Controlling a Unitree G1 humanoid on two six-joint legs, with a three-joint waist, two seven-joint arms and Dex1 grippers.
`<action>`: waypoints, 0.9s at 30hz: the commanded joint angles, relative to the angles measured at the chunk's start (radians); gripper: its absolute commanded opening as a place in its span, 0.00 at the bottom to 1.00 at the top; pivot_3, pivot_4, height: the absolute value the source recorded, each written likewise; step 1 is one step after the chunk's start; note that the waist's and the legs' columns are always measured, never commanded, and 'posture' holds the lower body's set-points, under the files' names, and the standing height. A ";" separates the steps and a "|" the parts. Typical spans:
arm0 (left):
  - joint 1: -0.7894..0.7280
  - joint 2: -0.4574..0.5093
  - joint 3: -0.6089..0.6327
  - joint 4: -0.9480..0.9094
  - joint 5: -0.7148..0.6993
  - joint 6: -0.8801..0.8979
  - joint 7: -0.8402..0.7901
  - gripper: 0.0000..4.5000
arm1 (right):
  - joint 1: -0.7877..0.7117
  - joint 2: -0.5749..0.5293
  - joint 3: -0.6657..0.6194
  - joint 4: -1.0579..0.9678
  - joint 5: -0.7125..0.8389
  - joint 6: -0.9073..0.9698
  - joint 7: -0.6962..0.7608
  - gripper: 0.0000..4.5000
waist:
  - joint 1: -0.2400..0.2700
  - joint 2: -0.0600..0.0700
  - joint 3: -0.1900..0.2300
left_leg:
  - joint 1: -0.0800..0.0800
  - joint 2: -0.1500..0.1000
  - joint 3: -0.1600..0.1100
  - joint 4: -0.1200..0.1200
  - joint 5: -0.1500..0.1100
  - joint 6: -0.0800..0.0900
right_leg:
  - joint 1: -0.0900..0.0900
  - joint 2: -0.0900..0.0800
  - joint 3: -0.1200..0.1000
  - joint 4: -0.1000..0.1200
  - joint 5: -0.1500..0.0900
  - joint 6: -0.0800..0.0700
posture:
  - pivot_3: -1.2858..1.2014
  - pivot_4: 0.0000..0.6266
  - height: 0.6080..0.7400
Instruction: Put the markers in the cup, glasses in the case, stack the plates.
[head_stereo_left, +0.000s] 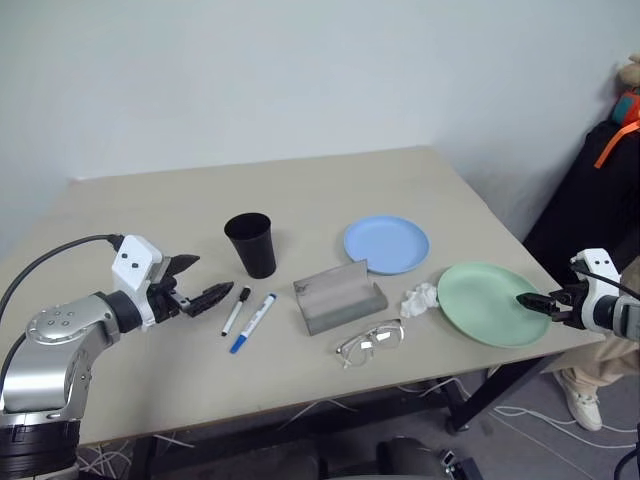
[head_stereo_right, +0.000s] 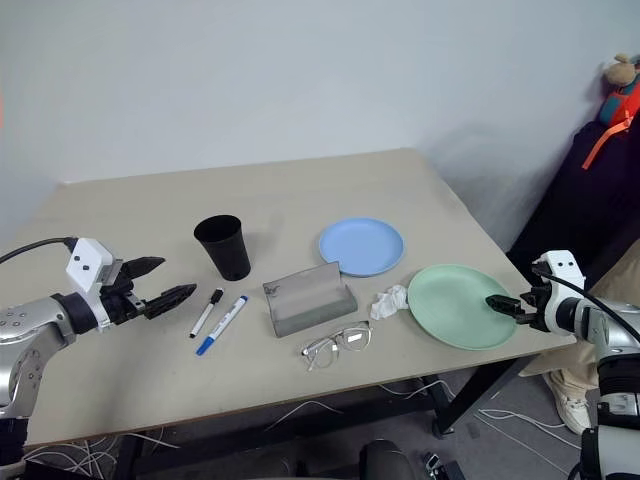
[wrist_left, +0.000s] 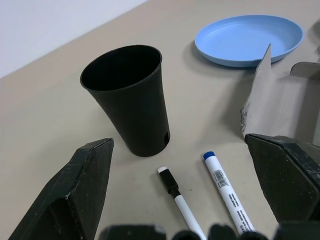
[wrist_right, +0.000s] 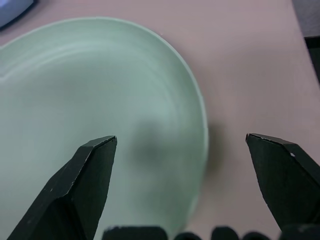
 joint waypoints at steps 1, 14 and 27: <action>0.004 -0.001 0.028 -0.040 -0.016 -0.016 0.009 1.00 | -0.032 0.006 -0.024 0.000 0.004 0.015 -0.024 0.96 | 0.000 0.000 0.000 | 0.000 0.000 0.000 0.000 0.000 0.000 | 0.000 0.000 0.000 0.000 0.000 0.000 | 0.52 0.00 0.90; 0.021 -0.003 0.032 -0.052 -0.016 -0.017 0.018 1.00 | -0.070 0.037 -0.036 0.029 0.006 0.028 -0.072 0.00 | -0.002 0.000 0.000 | 0.000 -0.001 0.000 0.000 0.000 0.000 | 0.000 0.000 0.000 0.000 0.000 0.000 | 0.52 0.00 0.90; 0.003 -0.006 0.017 -0.038 -0.009 -0.020 0.021 1.00 | -0.221 0.027 -0.175 0.107 0.095 0.127 -0.132 0.00 | -0.002 0.001 0.000 | -0.001 -0.001 0.000 0.000 0.000 0.001 | 0.000 0.000 0.001 0.000 0.000 0.000 | 0.52 0.00 0.90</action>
